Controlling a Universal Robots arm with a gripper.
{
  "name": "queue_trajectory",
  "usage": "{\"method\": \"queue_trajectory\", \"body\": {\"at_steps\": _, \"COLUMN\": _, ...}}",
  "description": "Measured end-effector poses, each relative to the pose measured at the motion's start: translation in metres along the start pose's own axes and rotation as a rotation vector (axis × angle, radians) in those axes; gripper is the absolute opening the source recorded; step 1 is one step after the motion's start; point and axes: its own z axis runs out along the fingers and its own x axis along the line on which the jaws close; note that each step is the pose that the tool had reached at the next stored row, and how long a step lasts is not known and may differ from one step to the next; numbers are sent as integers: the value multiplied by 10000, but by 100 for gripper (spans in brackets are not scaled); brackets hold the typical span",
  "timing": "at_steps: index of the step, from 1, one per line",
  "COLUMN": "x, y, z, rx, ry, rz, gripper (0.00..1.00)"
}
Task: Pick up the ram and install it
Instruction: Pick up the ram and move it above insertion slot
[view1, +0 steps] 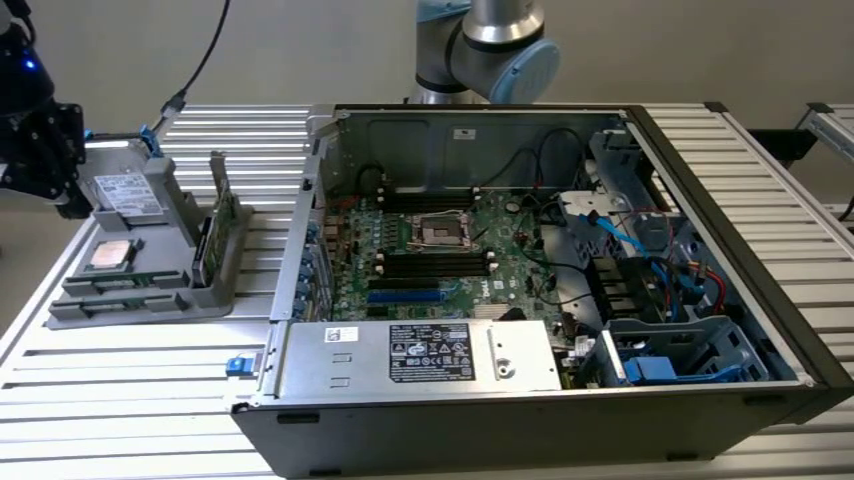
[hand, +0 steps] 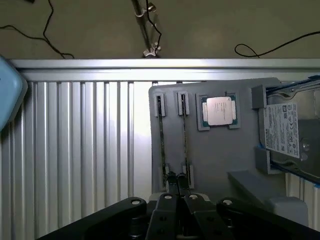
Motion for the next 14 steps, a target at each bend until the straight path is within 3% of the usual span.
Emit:
{"method": "queue_trajectory", "body": {"at_steps": 2, "x": 0, "y": 2, "z": 1, "rx": 6, "ry": 27, "rz": -268, "gripper": 10}}
{"method": "queue_trajectory", "body": {"at_steps": 7, "x": 0, "y": 1, "z": 2, "rx": 7, "ry": 27, "rz": -271, "gripper": 12}}
{"method": "queue_trajectory", "body": {"at_steps": 9, "x": 0, "y": 1, "z": 2, "rx": 7, "ry": 27, "rz": -272, "gripper": 18}}
{"method": "queue_trajectory", "body": {"at_steps": 11, "x": 0, "y": 1, "z": 2, "rx": 7, "ry": 27, "rz": -272, "gripper": 30}}
{"method": "queue_trajectory", "body": {"at_steps": 13, "x": 0, "y": 0, "z": 12, "rx": 11, "ry": 27, "rz": -272, "gripper": 30}}
{"method": "queue_trajectory", "body": {"at_steps": 14, "x": 0, "y": 1, "z": 30, "rx": 29, "ry": 27, "rz": -272, "gripper": 36}}
